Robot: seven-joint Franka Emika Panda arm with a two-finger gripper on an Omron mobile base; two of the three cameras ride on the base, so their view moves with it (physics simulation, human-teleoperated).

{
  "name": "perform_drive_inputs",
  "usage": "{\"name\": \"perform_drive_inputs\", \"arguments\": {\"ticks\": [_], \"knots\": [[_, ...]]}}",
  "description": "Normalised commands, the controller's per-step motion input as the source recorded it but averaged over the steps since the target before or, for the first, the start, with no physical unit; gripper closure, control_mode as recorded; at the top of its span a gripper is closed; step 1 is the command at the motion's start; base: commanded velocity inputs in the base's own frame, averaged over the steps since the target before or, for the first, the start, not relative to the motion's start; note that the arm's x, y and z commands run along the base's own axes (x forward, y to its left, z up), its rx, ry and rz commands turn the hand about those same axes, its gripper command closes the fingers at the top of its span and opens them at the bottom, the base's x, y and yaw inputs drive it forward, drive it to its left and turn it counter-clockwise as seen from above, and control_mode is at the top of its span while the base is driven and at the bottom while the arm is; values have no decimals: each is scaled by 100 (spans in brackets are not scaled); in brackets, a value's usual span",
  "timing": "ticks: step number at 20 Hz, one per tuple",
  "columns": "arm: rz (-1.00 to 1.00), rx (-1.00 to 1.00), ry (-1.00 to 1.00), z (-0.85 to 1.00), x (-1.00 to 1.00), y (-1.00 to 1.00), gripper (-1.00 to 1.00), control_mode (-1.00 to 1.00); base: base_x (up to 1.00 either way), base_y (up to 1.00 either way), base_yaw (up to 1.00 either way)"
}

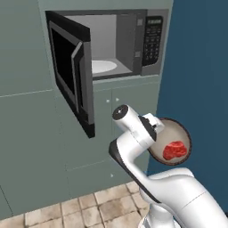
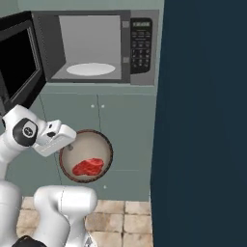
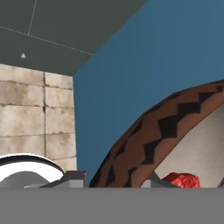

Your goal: Remove the kiwi from the bowl and place it on the small plate. Then place the bowl with only the steak in the microwave, close the door, and press the start button to microwave the steak.

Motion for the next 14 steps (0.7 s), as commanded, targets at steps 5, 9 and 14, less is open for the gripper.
{"name": "perform_drive_inputs", "arguments": {"ticks": [5, 9, 14], "knots": [[0, 0, 0, 0, 0, 0, 100, 100, 51, -2, 22], [0, 0, 0, 0, 0, 0, 100, 100, 42, -3, 17], [0, 0, 0, 0, 0, 0, 100, 100, 12, -30, 8]]}}
